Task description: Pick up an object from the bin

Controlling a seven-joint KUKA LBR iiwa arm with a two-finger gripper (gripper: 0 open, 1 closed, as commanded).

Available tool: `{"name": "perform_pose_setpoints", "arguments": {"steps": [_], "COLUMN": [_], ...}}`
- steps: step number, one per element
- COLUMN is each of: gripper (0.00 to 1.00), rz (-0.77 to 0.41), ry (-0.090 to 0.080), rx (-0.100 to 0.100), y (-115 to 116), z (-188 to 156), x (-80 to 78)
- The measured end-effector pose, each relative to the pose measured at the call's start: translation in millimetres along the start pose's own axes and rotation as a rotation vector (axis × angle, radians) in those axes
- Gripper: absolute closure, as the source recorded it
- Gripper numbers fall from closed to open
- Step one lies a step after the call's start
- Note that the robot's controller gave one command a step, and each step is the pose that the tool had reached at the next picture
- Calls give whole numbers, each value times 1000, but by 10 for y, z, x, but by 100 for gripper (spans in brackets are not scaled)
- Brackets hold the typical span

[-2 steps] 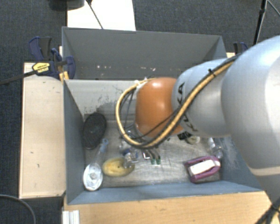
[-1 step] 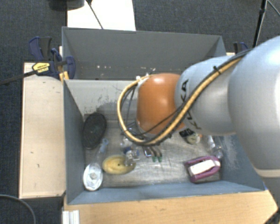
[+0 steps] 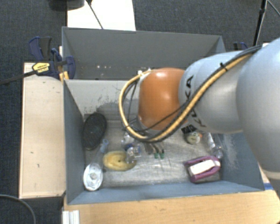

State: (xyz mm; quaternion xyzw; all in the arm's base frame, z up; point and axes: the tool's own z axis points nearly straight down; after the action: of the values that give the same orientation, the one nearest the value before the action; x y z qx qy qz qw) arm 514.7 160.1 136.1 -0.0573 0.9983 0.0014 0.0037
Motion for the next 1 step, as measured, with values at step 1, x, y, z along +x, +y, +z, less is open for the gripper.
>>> {"name": "perform_pose_setpoints", "arguments": {"steps": [1], "gripper": [100], "rz": [1], "ry": [0], "rx": [0], "y": [1], "z": [-206], "x": [-13]}}
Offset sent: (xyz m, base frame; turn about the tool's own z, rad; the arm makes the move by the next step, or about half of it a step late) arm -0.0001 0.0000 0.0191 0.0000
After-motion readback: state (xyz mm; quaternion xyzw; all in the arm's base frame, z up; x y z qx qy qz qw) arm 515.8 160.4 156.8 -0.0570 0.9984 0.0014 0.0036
